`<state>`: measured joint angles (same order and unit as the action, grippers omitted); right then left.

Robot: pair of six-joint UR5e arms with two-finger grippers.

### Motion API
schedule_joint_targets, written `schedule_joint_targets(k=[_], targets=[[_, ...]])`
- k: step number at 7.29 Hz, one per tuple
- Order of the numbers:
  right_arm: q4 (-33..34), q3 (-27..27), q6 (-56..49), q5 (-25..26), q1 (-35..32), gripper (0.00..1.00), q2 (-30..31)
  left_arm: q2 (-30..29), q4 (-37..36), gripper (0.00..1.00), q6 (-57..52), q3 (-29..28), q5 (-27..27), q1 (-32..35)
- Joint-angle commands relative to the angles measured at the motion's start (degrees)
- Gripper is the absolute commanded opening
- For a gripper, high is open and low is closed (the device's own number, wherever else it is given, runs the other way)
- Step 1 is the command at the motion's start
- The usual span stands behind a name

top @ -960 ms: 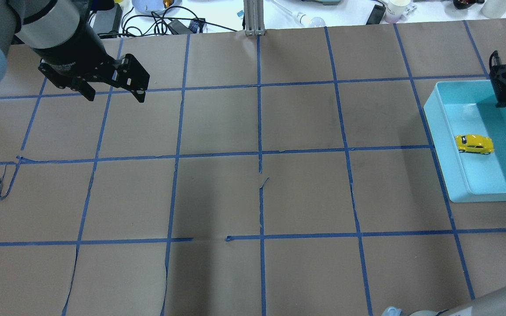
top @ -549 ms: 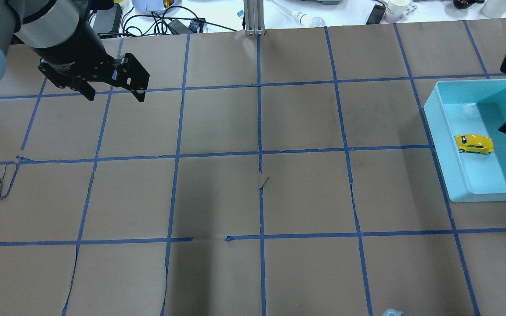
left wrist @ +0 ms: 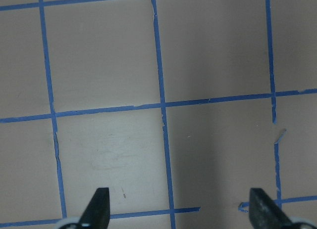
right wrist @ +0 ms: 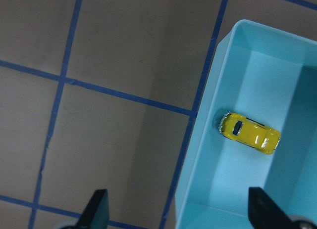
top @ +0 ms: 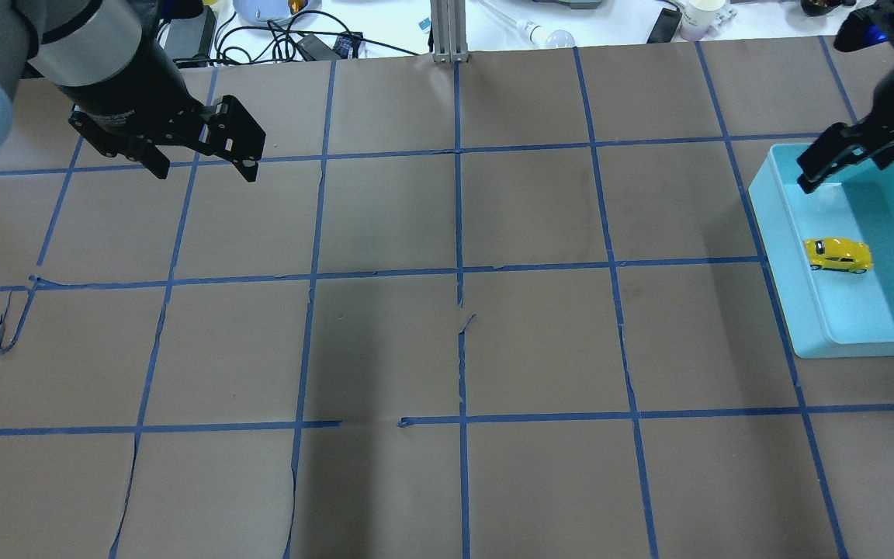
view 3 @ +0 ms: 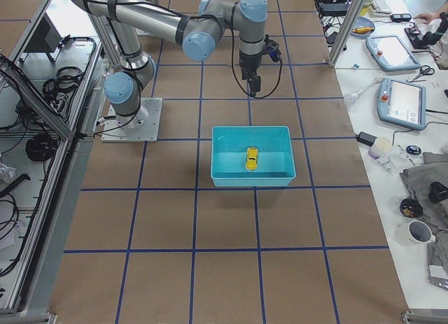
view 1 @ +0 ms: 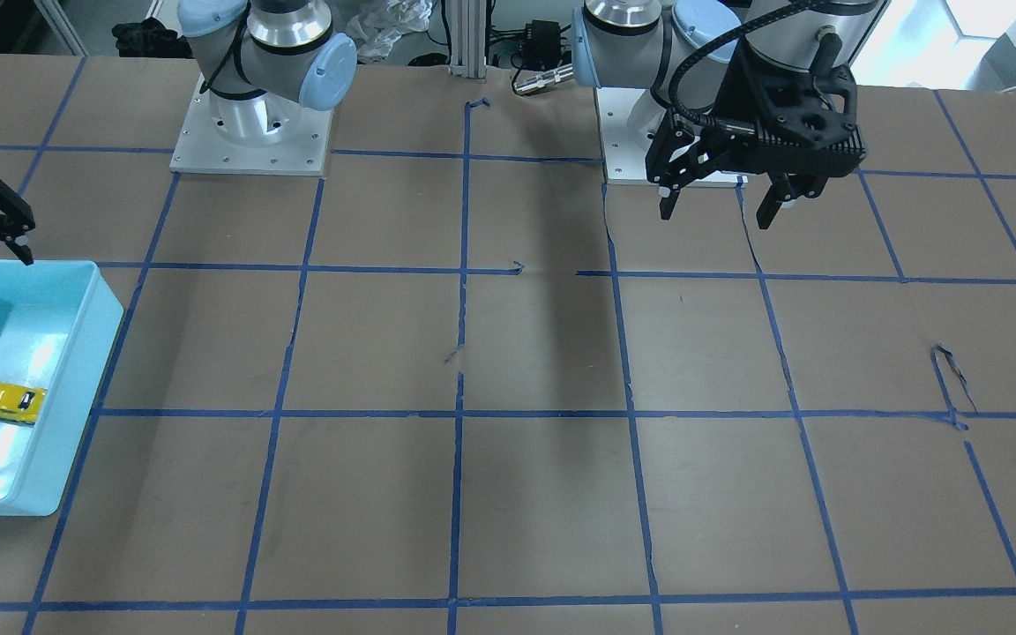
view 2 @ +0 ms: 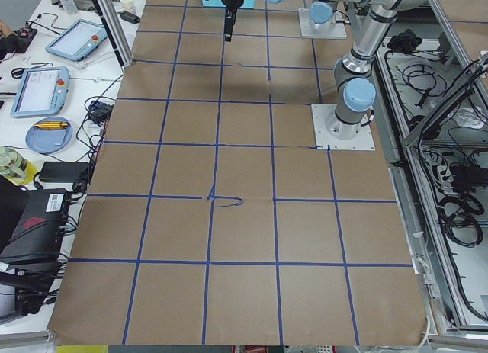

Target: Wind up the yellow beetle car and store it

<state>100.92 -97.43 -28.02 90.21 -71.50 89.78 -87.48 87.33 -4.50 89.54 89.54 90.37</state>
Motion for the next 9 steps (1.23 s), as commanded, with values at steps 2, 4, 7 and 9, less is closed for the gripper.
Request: schedule_joint_targets(k=[2, 4, 7, 9], targets=[[-5.0, 0.7, 33.9, -0.6, -12.8, 1.0, 0.3, 0.3, -0.1, 1.0, 0.0, 0.8, 0.0, 0.2], [-6.4, 1.6, 37.8, -1.4, -16.8, 1.0, 0.2, 0.3, -0.6, 1.0, -0.1, 0.8, 0.0, 0.1], [-7.2, 1.8, 38.0, -2.1, -17.0, 1.0, 0.5, 0.5, -0.6, 1.0, 0.0, 0.9, -0.1, 0.2], [-8.0, 1.5, 37.9, -4.3, -16.9, 1.0, 1.4, 0.3, -0.7, 1.0, -0.1, 0.9, 0.0, 0.2]])
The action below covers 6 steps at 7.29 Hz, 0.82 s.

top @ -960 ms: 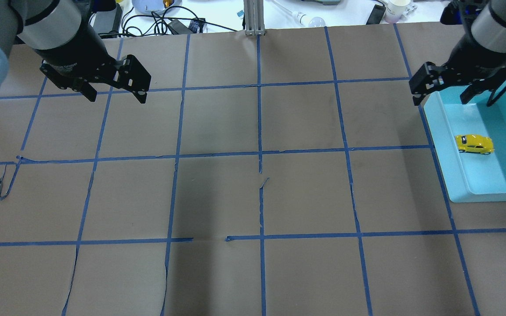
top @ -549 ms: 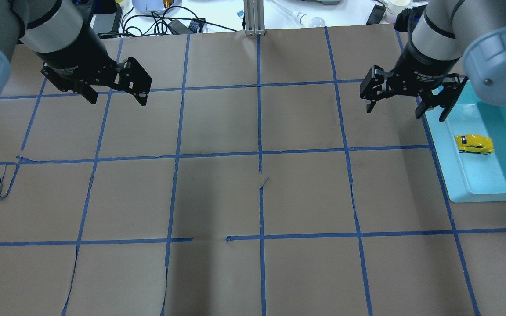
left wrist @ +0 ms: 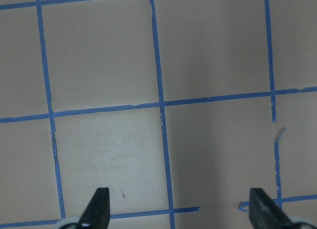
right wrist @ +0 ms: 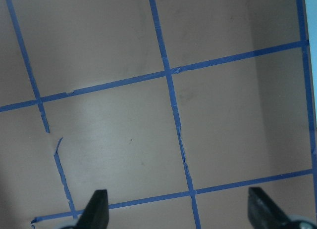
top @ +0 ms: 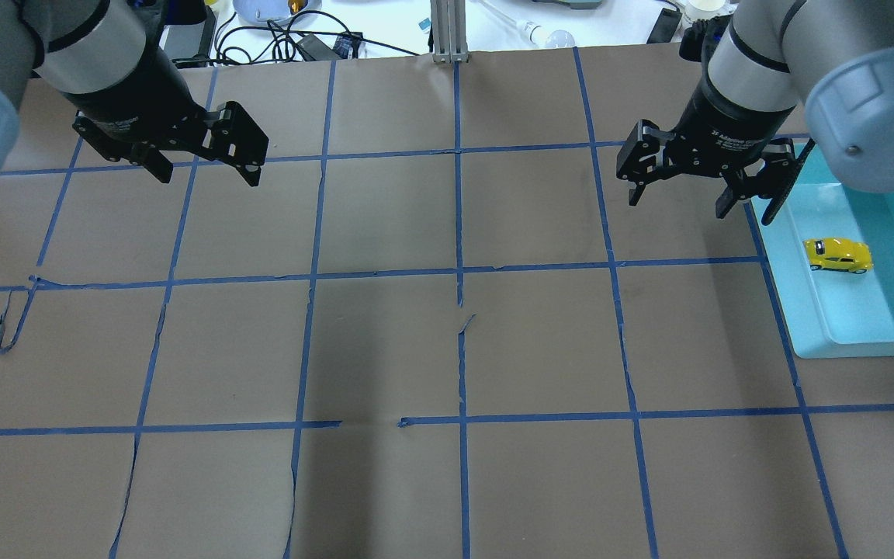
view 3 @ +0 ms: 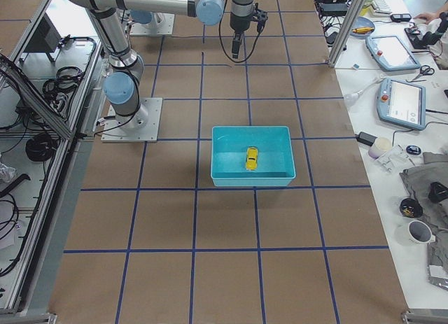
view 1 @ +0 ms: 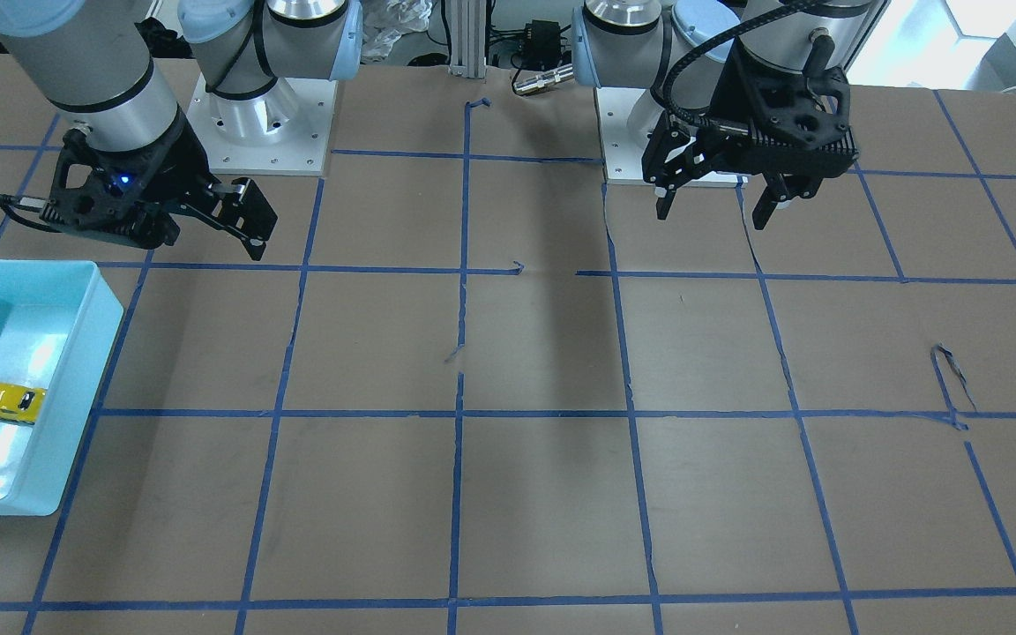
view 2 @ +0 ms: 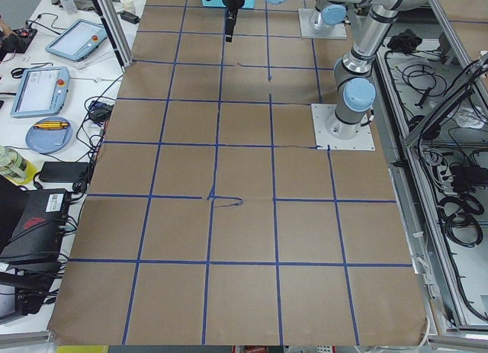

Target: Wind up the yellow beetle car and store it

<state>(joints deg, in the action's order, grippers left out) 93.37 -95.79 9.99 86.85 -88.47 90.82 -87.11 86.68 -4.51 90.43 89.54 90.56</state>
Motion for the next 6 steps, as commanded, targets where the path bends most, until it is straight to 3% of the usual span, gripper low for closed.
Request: schedule_joint_targets(k=[1, 6], targets=[[-0.6, 0.2, -0.1, -1.0, 0.0, 1.0, 0.5, -0.1, 0.0, 1.0, 0.0, 0.0, 0.0, 0.1], [-1.8, -0.1, -0.2, 0.7, 0.3, 1.0, 1.0, -0.1, 0.0, 1.0, -0.1, 0.1, -0.1, 0.1]])
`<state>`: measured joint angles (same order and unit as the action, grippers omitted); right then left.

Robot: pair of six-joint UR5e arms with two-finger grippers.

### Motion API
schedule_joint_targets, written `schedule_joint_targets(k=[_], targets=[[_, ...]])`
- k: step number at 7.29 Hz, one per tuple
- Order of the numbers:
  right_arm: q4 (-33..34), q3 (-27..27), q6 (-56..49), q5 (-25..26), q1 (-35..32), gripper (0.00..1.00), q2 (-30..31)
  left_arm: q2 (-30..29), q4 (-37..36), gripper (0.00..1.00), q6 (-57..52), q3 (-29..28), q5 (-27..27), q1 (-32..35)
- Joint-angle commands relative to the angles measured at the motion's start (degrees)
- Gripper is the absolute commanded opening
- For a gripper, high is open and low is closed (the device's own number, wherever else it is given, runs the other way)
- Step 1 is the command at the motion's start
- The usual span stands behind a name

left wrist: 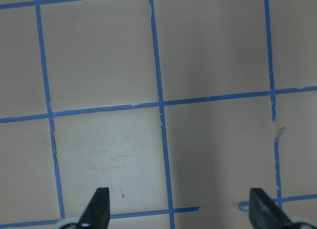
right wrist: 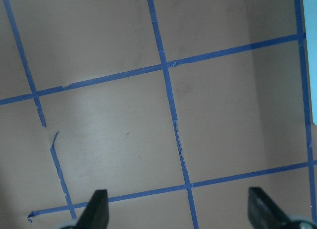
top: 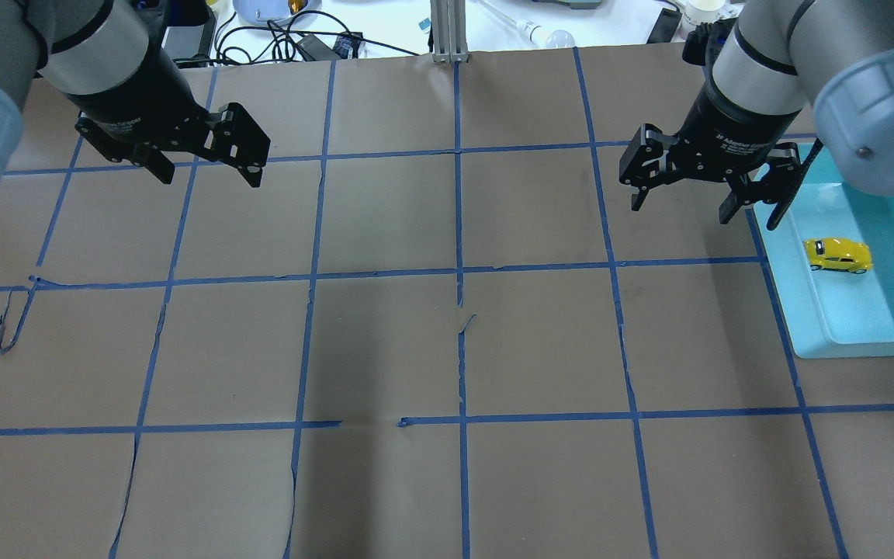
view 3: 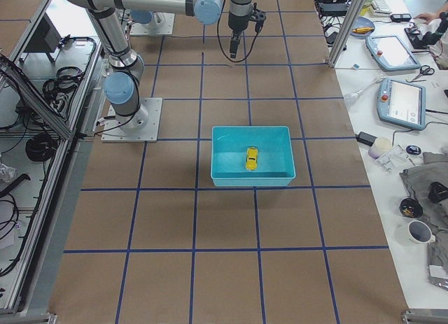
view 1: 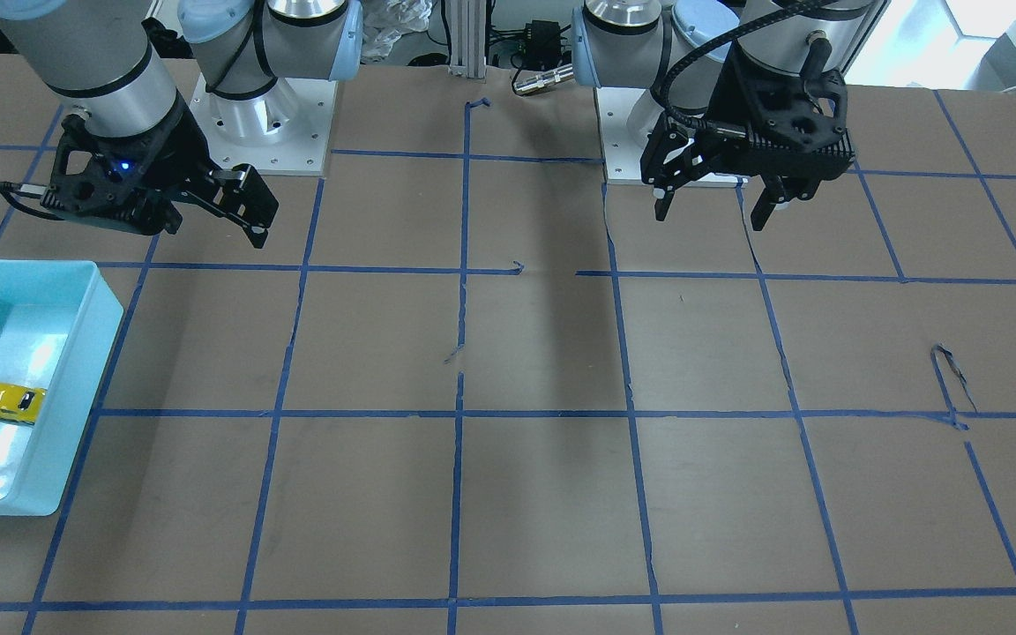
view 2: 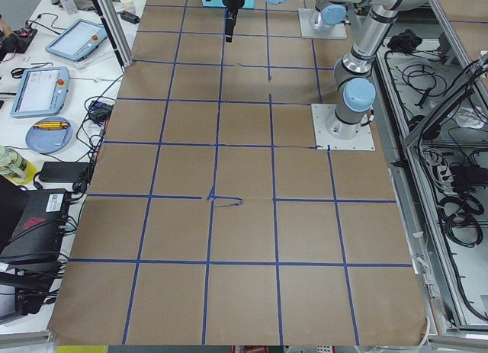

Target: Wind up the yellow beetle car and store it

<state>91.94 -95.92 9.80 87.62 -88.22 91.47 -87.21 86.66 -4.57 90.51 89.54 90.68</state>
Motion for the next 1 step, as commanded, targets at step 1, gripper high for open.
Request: schedule_joint_targets(k=[1], targets=[[-0.3, 0.2, 0.0, 0.0, -0.2, 1.0, 0.6, 0.0, 0.0, 1.0, 0.0, 0.0, 0.0, -0.1]])
